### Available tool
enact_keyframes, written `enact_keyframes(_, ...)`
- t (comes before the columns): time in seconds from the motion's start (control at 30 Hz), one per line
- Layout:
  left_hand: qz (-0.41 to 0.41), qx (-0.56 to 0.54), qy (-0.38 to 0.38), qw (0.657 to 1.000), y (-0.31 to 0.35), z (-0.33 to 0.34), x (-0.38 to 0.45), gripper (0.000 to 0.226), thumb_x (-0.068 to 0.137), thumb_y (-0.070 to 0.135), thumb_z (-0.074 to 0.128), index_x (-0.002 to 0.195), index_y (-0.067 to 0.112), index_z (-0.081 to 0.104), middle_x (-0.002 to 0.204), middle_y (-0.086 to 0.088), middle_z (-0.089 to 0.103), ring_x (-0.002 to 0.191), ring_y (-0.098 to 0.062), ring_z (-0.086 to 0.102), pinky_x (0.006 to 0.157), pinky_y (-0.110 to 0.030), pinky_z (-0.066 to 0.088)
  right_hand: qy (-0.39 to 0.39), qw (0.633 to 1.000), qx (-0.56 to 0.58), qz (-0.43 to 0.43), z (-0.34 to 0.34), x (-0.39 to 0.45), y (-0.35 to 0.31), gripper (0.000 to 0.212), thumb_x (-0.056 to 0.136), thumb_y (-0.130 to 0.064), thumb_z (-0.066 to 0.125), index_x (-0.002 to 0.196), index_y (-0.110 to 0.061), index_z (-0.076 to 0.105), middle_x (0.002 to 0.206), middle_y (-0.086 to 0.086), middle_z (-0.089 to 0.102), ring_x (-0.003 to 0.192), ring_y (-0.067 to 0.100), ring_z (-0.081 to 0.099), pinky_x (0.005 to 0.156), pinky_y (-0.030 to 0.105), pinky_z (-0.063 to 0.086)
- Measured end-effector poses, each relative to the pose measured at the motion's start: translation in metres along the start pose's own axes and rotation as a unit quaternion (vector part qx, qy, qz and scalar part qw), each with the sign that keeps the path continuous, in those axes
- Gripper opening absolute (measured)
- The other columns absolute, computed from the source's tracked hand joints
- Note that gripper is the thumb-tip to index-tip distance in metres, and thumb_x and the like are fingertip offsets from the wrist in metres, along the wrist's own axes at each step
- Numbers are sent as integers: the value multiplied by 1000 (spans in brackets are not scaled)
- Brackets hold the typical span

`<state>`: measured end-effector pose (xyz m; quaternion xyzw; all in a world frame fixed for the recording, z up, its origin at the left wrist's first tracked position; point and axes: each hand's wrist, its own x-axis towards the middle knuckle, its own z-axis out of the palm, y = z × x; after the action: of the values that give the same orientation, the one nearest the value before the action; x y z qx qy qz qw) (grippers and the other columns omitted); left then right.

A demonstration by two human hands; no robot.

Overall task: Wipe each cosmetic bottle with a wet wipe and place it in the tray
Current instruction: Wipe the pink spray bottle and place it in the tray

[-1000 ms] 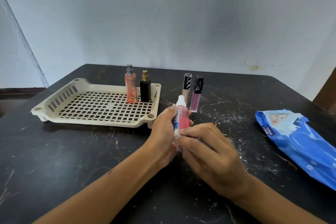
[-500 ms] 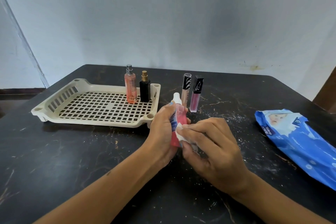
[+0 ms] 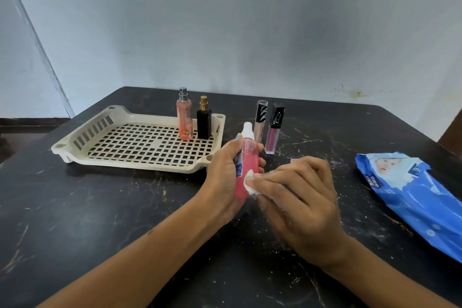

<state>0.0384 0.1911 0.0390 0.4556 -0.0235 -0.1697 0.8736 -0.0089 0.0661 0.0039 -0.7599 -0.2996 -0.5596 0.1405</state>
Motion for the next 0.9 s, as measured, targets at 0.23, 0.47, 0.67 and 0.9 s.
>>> enact_keyframes(0.23, 118, 67, 13, 991, 15, -1, -4, 28, 79, 14, 65, 106, 12, 59, 75, -1, 64, 61, -11, 58, 52, -24, 50, 8, 997, 38, 73, 0, -3, 11, 14, 93, -18, 58, 96, -15, 72, 84, -5, 69, 79, 12, 57, 77, 33, 41)
enact_keyframes(0.47, 267, 270, 53, 924, 45, -10, -9, 34, 68, 18, 70, 96, 0, 62, 89, -17, 66, 83, -20, 62, 68, -21, 54, -26, 992, 63, 110, 1, -6, 13, 20, 91, -21, 57, 97, -12, 74, 84, -5, 69, 82, 8, 55, 76, 30, 40)
enact_keyframes(0.67, 271, 404, 110, 867, 94, -44, -13, 18, 76, 9, 70, 92, 14, 67, 89, -3, 70, 79, -10, 67, 67, -20, 53, -52, 986, 90, 131, 2, -5, 12, 24, 91, -27, 56, 97, -12, 73, 84, -7, 67, 84, 3, 51, 73, 26, 41)
enact_keyframes(0.9, 260, 472, 180, 823, 117, -92, 7, 17, 79, 1, 68, 91, 12, 62, 86, -8, 64, 81, -18, 61, 68, -19, 51, -73, 981, 116, 140, 4, -6, 10, 26, 88, -30, 55, 97, -14, 73, 84, -11, 65, 81, 5, 51, 71, 29, 43)
